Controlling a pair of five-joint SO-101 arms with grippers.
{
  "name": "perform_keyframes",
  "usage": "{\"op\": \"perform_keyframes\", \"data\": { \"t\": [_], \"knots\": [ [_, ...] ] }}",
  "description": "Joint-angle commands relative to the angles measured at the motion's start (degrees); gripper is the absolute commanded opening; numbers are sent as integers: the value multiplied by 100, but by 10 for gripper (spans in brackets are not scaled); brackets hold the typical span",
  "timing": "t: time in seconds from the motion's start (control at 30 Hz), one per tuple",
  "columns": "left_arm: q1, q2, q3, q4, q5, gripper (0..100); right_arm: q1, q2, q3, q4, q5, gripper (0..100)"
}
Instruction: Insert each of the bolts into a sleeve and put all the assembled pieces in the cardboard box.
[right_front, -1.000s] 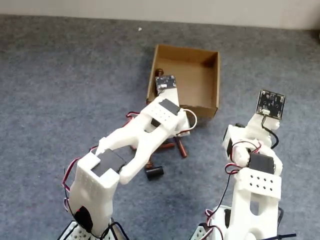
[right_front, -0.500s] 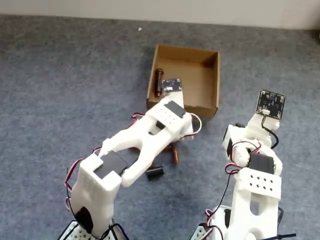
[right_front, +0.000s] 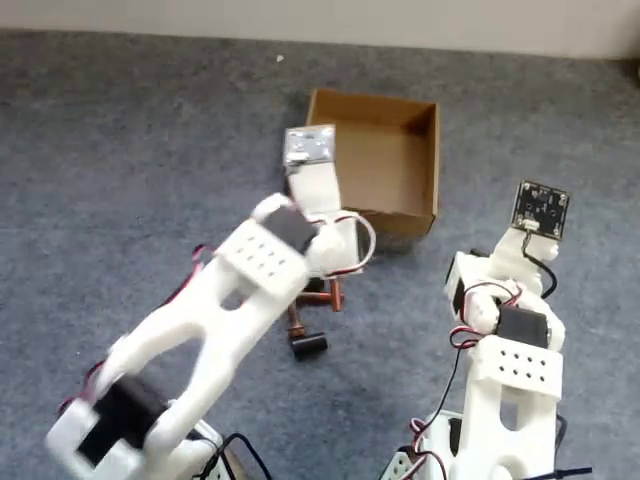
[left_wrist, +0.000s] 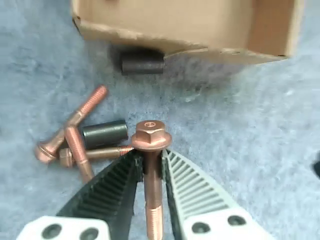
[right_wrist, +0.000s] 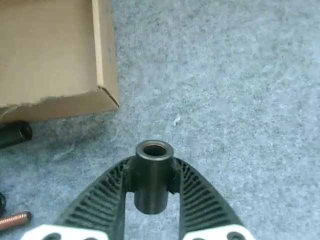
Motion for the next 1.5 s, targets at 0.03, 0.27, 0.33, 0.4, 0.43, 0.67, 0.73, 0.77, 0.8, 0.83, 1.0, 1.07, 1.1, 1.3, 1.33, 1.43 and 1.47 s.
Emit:
{"op": "perform_keyframes", "data": {
  "t": [0.03, 0.27, 0.33, 0.4, 0.43, 0.67, 0.73, 0.77, 0.8, 0.83, 1.0, 1.07, 1.1, 1.3, 1.33, 1.43, 1.47],
  "knots": [
    [-435, -2018, 1393, -1222, -589, 5, -365, -866, -84, 127, 62, 4],
    [-901, -4004, 3240, -2602, -941, 5, -1367, -2545, 725, 136, 70, 4],
    [-998, -4462, 3468, -2637, -941, 5, -1684, -2782, 901, 136, 70, 4],
    [-1103, -4884, 3626, -2637, -923, 5, -2000, -2905, 989, 136, 114, 4],
    [-1165, -5095, 3697, -2637, -914, 5, -2193, -2958, 1033, 136, 299, 4],
    [-1376, -6615, 4321, -2646, -905, 5, -3415, -3371, 1516, -48, 1143, 5],
    [-1367, -7125, 4523, -2646, -905, 5, -3600, -3591, 1754, -277, 1152, 5],
    [-1367, -7389, 4611, -2655, -905, 5, -3688, -3723, 1886, -382, 1160, 5],
    [-1367, -7635, 4708, -2655, -905, 5, -3749, -3864, 2009, -462, 1160, 5],
    [-1367, -7881, 4804, -2655, -905, 5, -3820, -4031, 2114, -514, 1160, 5],
    [-1314, -8760, 5244, -2725, -897, 5, -4259, -4954, 2571, -541, 1758, 5],
    [-1314, -8936, 5455, -2954, -897, 5, -4418, -5349, 2826, -541, 1881, 5],
    [-1314, -8989, 5569, -3086, -905, 6, -4470, -5437, 2897, -541, 1916, 5],
    [-690, -9086, 6079, -3534, -949, 6, -4541, -5385, 3029, -541, 1916, 5],
    [-593, -9086, 6105, -3543, -958, 6, -4541, -5385, 3029, -541, 1916, 5],
    [-426, -9059, 6132, -3552, -1143, 6, -4541, -5385, 3029, -541, 1916, 5],
    [-418, -9051, 6132, -3552, -1169, 6, -4541, -5385, 3029, -541, 1916, 5]
  ]
}}
